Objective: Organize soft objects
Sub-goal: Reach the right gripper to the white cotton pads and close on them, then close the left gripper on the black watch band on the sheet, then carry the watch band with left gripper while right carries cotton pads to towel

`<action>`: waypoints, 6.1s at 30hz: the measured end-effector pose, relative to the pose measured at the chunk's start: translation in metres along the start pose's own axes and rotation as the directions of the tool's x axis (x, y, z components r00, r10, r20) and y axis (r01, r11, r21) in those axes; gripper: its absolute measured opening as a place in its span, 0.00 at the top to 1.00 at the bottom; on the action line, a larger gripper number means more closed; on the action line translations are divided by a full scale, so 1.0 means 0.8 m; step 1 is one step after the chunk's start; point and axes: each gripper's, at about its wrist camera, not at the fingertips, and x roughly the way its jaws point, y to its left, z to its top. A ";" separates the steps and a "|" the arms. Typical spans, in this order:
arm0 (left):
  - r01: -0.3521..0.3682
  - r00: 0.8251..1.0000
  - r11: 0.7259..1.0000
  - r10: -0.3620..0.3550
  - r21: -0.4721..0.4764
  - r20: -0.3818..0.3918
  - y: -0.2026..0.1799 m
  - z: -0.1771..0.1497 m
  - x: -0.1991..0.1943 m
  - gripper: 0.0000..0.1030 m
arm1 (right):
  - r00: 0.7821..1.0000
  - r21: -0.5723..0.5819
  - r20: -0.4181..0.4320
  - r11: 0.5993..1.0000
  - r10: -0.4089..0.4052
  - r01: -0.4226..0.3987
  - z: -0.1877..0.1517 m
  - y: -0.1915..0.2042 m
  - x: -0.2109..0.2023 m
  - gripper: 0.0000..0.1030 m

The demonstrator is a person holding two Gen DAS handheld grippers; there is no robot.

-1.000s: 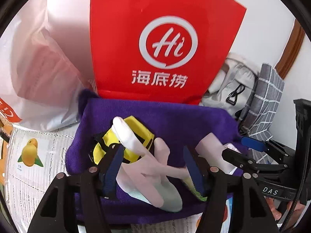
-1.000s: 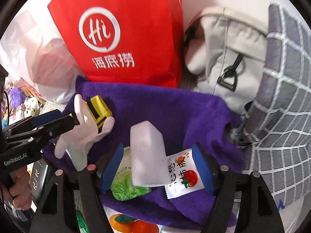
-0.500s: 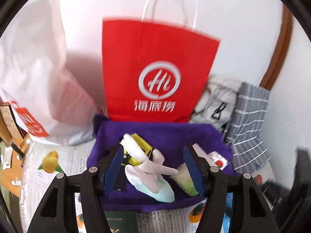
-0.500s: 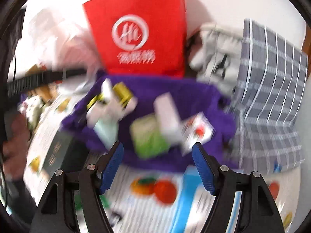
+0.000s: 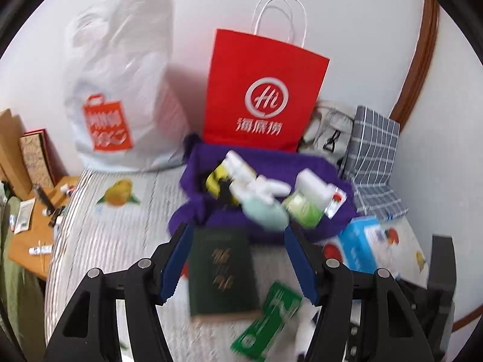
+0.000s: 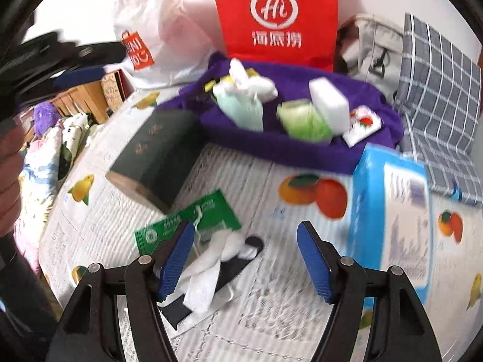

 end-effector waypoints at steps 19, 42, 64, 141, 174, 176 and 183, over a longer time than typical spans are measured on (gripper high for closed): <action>0.043 0.993 0.976 -0.065 -0.213 -0.100 0.071 -0.132 -0.005 0.40 | 0.998 0.028 0.006 0.998 -0.063 0.062 -0.028 0.021 0.059 0.80; 0.070 0.976 0.996 -0.058 0.047 -0.209 -0.090 -0.173 0.030 0.40 | 0.993 0.081 0.107 0.996 -0.047 0.039 -0.141 -0.061 -0.053 0.81; 0.006 0.959 0.966 0.068 0.259 -0.276 -0.154 -0.177 0.103 0.68 | 0.991 0.185 0.108 0.981 -0.073 0.052 -0.180 -0.132 -0.044 0.80; -0.022 0.982 0.998 0.031 0.054 -0.186 -0.101 -0.158 0.002 0.81 | 0.988 0.174 0.131 0.983 -0.080 0.057 -0.156 -0.126 -0.095 0.80; -0.083 0.993 0.996 0.080 -0.040 -0.084 -0.043 -0.049 -0.010 0.81 | 0.962 0.098 0.270 0.995 -0.043 0.017 0.002 -0.126 -0.140 0.80; -0.084 0.994 0.996 0.081 -0.038 -0.076 -0.041 -0.039 -0.006 0.81 | 0.959 0.093 0.278 0.995 -0.052 0.027 0.014 -0.127 -0.142 0.80; -0.082 0.995 0.995 0.080 -0.052 -0.052 -0.036 0.002 0.010 0.81 | 0.947 0.088 0.309 0.994 -0.089 0.065 0.056 -0.135 -0.145 0.80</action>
